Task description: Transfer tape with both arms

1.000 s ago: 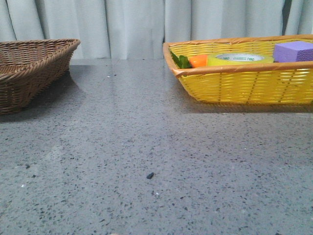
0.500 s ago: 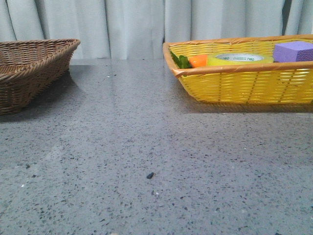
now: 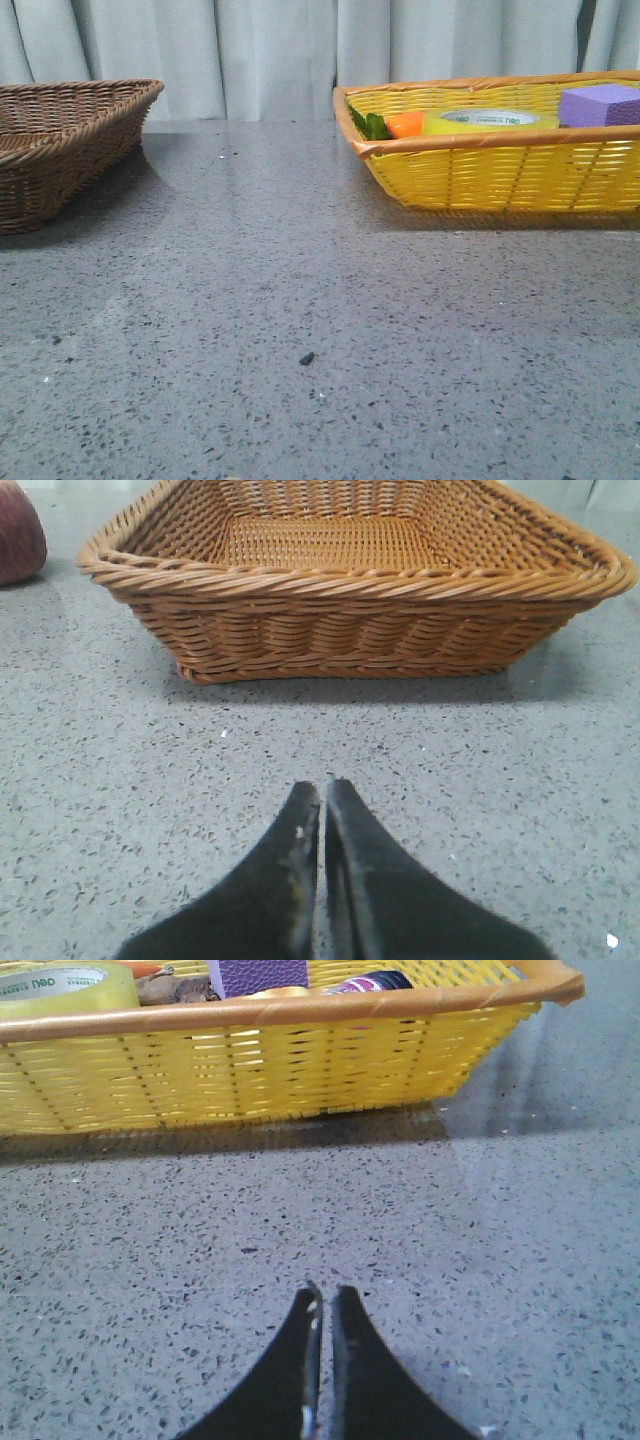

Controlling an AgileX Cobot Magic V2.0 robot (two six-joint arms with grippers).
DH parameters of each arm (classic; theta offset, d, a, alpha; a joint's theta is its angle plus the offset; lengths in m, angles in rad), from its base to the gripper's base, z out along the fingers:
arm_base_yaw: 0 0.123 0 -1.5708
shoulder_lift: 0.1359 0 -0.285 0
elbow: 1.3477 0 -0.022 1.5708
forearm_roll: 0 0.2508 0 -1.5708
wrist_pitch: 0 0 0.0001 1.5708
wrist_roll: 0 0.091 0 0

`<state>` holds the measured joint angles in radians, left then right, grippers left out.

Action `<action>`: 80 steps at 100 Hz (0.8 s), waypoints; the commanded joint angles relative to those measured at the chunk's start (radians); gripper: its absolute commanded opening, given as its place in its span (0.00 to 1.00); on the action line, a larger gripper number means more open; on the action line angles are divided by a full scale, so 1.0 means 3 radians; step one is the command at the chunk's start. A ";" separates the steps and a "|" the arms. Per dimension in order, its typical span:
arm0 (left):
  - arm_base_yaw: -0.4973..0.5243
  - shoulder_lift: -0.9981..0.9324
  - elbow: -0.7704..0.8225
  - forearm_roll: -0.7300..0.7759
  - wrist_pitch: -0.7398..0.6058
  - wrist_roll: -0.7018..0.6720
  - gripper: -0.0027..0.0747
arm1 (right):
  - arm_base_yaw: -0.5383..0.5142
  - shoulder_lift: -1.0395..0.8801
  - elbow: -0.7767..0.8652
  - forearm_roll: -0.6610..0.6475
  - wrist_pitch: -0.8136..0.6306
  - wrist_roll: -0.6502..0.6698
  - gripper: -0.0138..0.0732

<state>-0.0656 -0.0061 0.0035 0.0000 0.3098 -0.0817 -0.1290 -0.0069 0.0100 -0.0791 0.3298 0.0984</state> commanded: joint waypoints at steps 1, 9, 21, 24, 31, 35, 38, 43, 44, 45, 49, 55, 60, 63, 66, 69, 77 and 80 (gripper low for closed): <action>0.0004 -0.0101 0.0032 -0.0033 -0.0292 -0.0035 0.01 | -0.0018 -0.0082 0.0074 -0.0010 -0.0068 0.0000 0.07; 0.0004 -0.0101 0.0032 -0.0033 -0.0301 -0.0035 0.01 | -0.0018 -0.0082 0.0074 -0.0010 -0.0074 0.0000 0.07; 0.0004 -0.0101 0.0032 0.0000 -0.0351 -0.0035 0.01 | -0.0018 -0.0082 0.0074 -0.0010 -0.0198 0.0000 0.07; 0.0004 -0.0101 0.0032 0.0000 -0.0359 -0.0035 0.01 | -0.0018 -0.0082 0.0074 -0.0010 -0.0258 0.0000 0.07; 0.0004 -0.0101 0.0032 0.0000 -0.0372 -0.0035 0.01 | -0.0018 -0.0082 0.0074 -0.0010 -0.0393 0.0000 0.07; 0.0004 -0.0101 0.0032 0.0000 -0.0387 -0.0035 0.01 | -0.0018 -0.0082 0.0074 -0.0010 -0.0453 0.0000 0.07; 0.0004 -0.0101 0.0032 0.0000 -0.0419 -0.0035 0.01 | -0.0018 -0.0082 0.0074 -0.0010 -0.0475 0.0000 0.07; 0.0004 -0.0101 0.0032 0.0000 -0.0472 -0.0035 0.01 | -0.0018 -0.0082 0.0074 -0.0010 -0.0492 0.0000 0.07; 0.0004 -0.0101 0.0032 0.0000 -0.0472 -0.0035 0.01 | -0.0018 -0.0082 0.0074 -0.0010 -0.0492 0.0000 0.07; 0.0004 -0.0101 0.0032 0.0000 -0.0498 -0.0035 0.01 | -0.0018 -0.0082 0.0074 -0.0010 -0.0492 0.0000 0.07; 0.0004 -0.0101 0.0032 0.0000 -0.0534 -0.0035 0.01 | -0.0018 -0.0082 0.0074 -0.0010 -0.0492 0.0000 0.07; 0.0004 -0.0101 0.0032 0.0000 -0.0571 -0.0035 0.01 | -0.0018 -0.0082 0.0074 -0.0010 -0.0492 0.0000 0.07; 0.0004 -0.0101 0.0032 0.0000 -0.0589 -0.0035 0.01 | -0.0018 -0.0082 0.0074 -0.0010 -0.0497 0.0000 0.07; 0.0004 -0.0101 0.0032 0.0000 -0.0605 -0.0035 0.01 | -0.0018 -0.0082 0.0074 -0.0010 -0.0504 0.0000 0.07; 0.0004 -0.0101 0.0032 0.0000 -0.0623 -0.0035 0.01 | -0.0018 -0.0082 0.0074 -0.0010 -0.0521 0.0000 0.07; 0.0004 -0.0101 0.0032 0.0000 -0.0638 -0.0035 0.01 | -0.0018 -0.0082 0.0074 -0.0010 -0.0555 0.0000 0.07; 0.0004 -0.0101 0.0032 0.0037 -0.0638 -0.0035 0.01 | -0.0018 -0.0082 0.0074 -0.0010 -0.0707 0.0000 0.07; 0.0004 -0.0101 0.0032 0.0055 -0.0638 -0.0035 0.01 | -0.0018 -0.0082 0.0074 -0.0010 -0.0753 0.0000 0.07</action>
<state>-0.0656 -0.0061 0.0035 0.0069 0.2088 -0.0817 -0.1290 -0.0069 0.0100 -0.0769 0.2318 0.0984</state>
